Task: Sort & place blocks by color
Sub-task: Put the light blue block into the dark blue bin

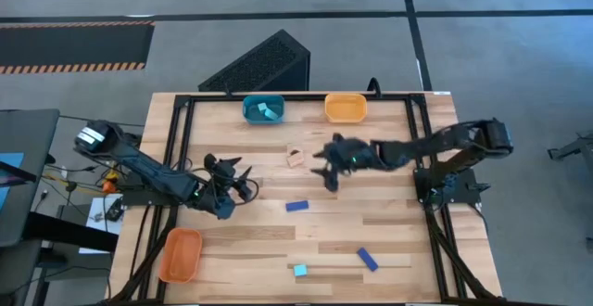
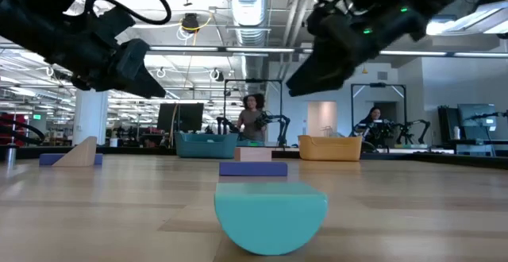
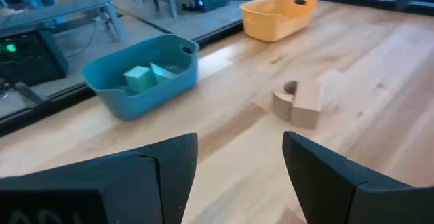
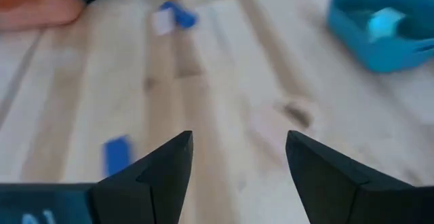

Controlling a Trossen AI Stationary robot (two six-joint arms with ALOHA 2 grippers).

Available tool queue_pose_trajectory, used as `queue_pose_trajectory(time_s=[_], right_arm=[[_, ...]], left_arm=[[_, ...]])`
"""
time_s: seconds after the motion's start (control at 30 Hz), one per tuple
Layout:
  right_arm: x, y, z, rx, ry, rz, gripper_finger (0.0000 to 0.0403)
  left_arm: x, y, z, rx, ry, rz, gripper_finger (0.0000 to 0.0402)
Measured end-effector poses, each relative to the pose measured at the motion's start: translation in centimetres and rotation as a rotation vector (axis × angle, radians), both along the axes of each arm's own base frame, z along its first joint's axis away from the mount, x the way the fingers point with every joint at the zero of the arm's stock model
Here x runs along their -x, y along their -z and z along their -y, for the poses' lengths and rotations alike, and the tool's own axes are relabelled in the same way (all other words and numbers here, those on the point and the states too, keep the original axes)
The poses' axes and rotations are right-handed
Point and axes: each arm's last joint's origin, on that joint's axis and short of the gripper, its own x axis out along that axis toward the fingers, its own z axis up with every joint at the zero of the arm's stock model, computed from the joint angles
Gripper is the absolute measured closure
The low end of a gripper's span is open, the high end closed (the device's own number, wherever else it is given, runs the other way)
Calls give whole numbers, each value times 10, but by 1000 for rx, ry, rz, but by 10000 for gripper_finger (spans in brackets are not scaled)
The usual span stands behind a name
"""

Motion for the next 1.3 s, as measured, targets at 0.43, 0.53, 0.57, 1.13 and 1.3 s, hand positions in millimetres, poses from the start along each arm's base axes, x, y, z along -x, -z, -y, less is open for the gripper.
queue_pose_trajectory(time_s=[0.43,0.53,0.57,1.13,1.3], right_arm=[[12,-6,-84,154,30,97,143],[18,-7,-98,205,74,113,143],[20,-8,-103,233,95,116,143],[94,-56,-121,637,641,216,144],[102,-54,-92,646,728,190,157]], left_arm=[[-46,-25,18,-153,339,18,193],[-48,-32,26,-168,436,64,193],[-47,-33,28,-171,458,72,193],[-39,-37,56,-334,753,14,200],[-38,-28,47,-282,829,43,225]])
